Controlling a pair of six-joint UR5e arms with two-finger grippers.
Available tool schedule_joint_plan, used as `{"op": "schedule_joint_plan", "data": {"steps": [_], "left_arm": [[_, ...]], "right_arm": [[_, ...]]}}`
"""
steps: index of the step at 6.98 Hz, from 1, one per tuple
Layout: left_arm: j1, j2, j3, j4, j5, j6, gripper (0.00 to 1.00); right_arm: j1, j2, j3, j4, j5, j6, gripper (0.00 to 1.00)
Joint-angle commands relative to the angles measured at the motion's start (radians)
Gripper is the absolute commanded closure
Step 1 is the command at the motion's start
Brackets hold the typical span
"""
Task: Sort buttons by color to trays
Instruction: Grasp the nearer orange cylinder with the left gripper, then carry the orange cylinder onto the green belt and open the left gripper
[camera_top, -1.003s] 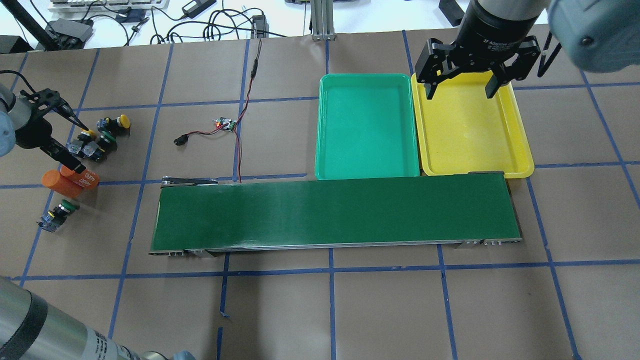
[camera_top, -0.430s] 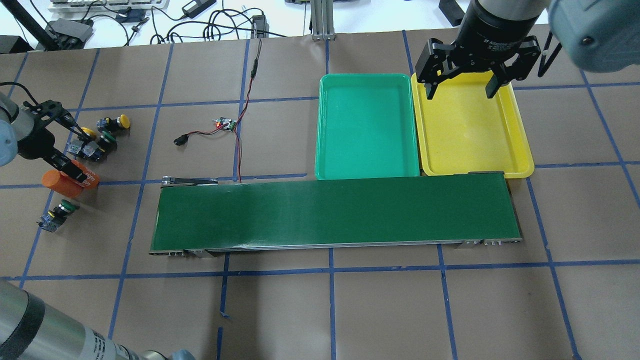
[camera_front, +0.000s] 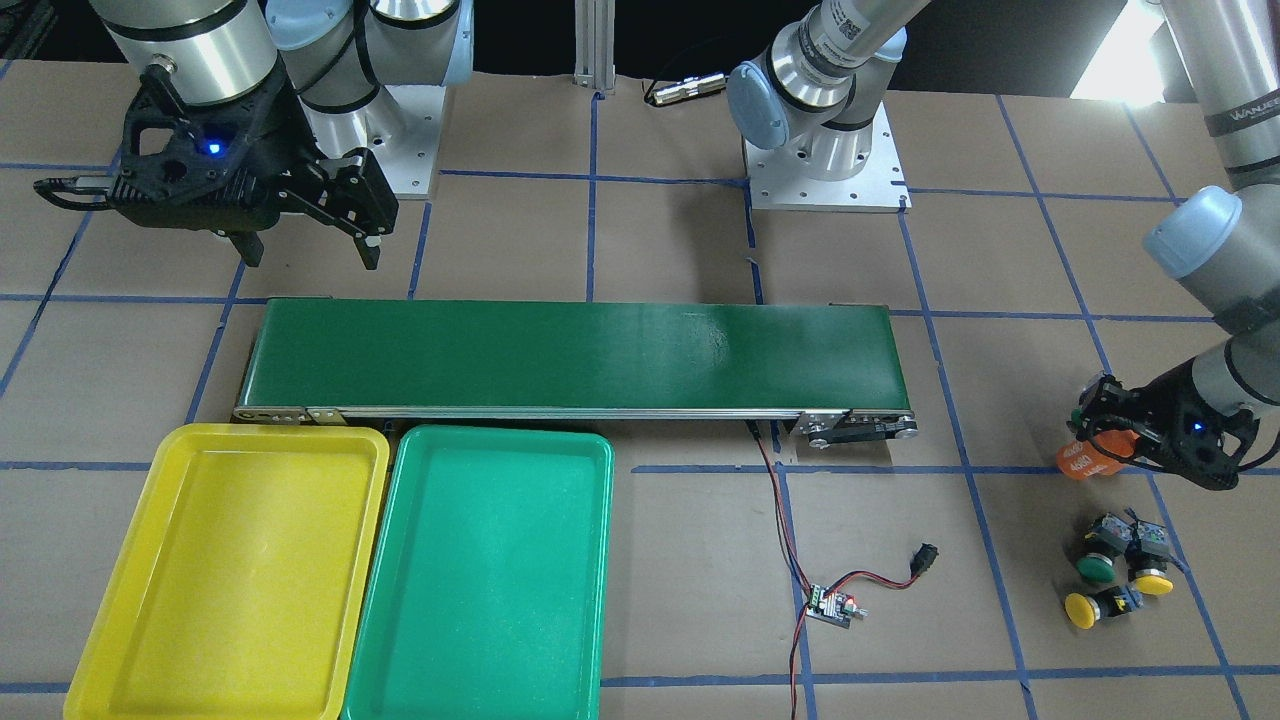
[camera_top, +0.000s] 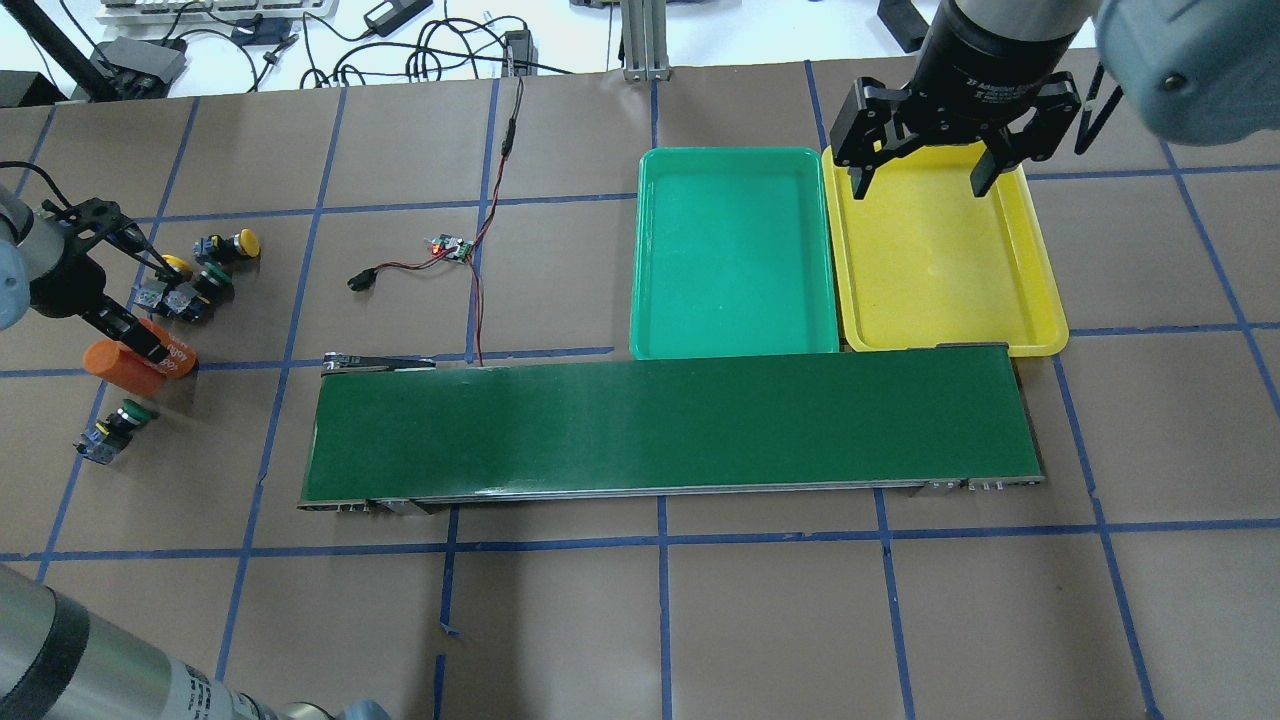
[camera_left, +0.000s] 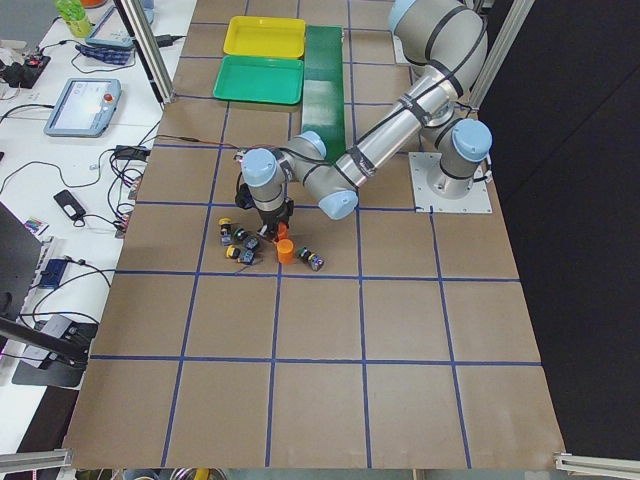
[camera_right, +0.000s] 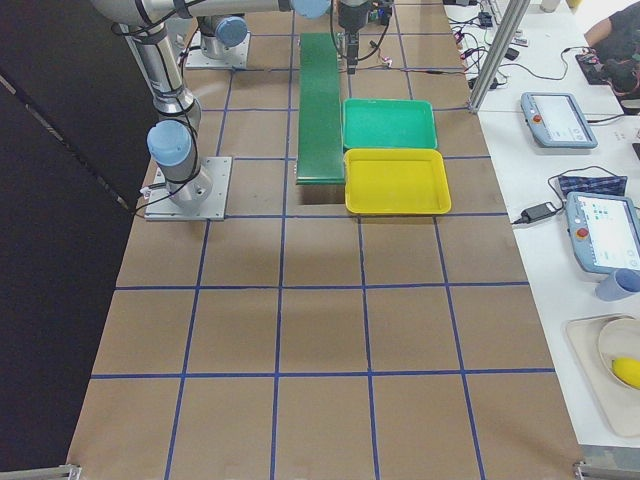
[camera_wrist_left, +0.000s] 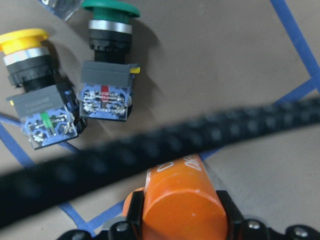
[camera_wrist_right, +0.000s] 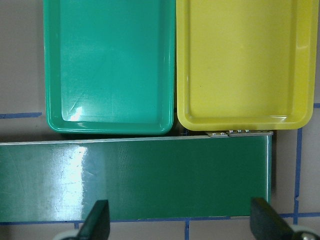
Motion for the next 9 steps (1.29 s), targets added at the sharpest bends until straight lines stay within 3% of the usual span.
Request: {"op": "schedule_joint_plan", "data": {"steps": [1, 3, 4, 6, 9], "left_arm": [[-0.102, 0.158, -0.003, -0.229, -0.027, -0.225, 0.93], [-0.234, 0.297, -0.018, -0.409, -0.036, -0.537, 0.93], [-0.329, 0.331, -0.082, -0.396, -0.038, -0.712, 0.93], [-0.469, 0.359, -0.203, -0.257, -0.037, -1.022, 0.93], [-0.509, 0.359, -0.316, -0.066, -0.033, -1.066, 0.93]], "right_arm": [[0.000, 0.000, 0.000, 0.001, 0.000, -0.001, 0.00], [0.000, 0.000, 0.000, 0.001, 0.000, -0.001, 0.00], [0.000, 0.000, 0.000, 0.001, 0.000, -0.001, 0.00], [0.000, 0.000, 0.000, 0.001, 0.000, -0.001, 0.00], [0.000, 0.000, 0.000, 0.001, -0.002, -0.001, 0.00]]}}
